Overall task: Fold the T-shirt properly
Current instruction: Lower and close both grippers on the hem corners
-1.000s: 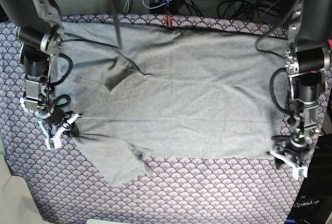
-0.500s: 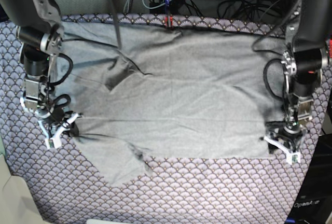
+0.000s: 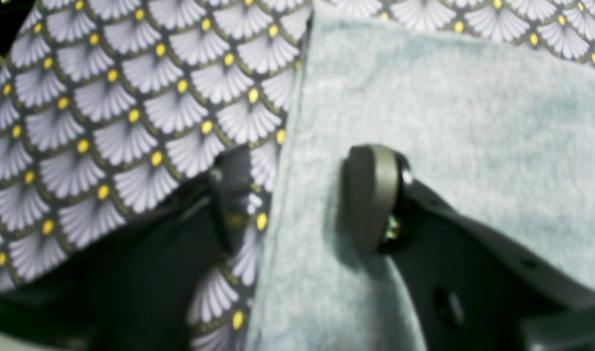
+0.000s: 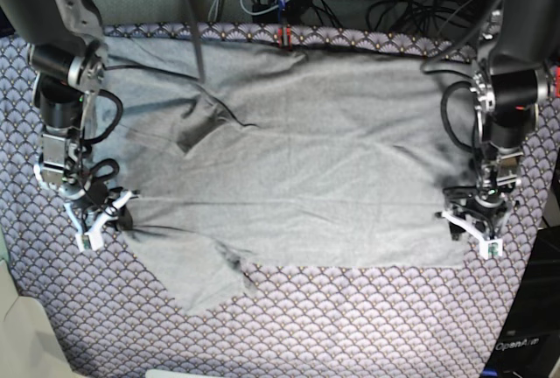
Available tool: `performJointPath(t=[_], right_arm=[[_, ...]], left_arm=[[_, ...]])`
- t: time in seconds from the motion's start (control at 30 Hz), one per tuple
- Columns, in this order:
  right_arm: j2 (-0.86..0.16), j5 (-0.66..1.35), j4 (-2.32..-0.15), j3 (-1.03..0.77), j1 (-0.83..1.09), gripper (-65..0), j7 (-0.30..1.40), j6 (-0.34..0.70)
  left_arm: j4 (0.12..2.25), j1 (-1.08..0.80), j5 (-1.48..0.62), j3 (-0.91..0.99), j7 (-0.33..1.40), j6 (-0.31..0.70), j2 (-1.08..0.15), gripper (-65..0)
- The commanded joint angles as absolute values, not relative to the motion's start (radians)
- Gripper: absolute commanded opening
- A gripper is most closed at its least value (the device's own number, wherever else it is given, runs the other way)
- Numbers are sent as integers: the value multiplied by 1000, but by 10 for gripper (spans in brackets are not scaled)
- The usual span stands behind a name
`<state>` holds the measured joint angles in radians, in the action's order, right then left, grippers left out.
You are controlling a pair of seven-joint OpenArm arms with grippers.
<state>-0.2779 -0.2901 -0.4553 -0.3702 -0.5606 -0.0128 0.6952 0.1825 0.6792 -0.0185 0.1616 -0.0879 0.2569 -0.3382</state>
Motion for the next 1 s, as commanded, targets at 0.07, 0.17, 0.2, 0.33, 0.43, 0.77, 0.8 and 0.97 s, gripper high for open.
performJointPath(t=[0.07, 0.17, 0.2, 0.33, 0.43, 0.77, 0.8, 0.97], right_arm=[[-291, -306, -463, -371, -572, -650, 13, 698], [-292, -306, -463, -371, -572, -650, 13, 698], [-292, -306, -463, -371, -572, -650, 13, 698], [-294, -306, -463, -371, -572, -650, 13, 698], [-294, -306, -463, -371, -572, -650, 13, 698], [-294, -306, -463, -369, -572, -650, 8, 698], [-294, -306, -463, -371, -572, -650, 8, 698], [-294, -306, -464, -371, -572, -650, 8, 698]], left_arm=[[197, 711, -21, 162, -114, 265, -328, -333], [197, 711, -22, 165, -114, 265, -326, -333], [197, 711, -25, 166, -114, 265, -323, -333], [197, 711, -27, 168, -116, 265, -320, -336], [197, 708, -28, 168, -116, 265, -320, -339], [208, 702, -28, 170, -116, 265, -323, -650], [208, 702, -28, 170, -116, 265, -323, -650], [209, 702, -28, 170, -116, 265, -323, -650]])
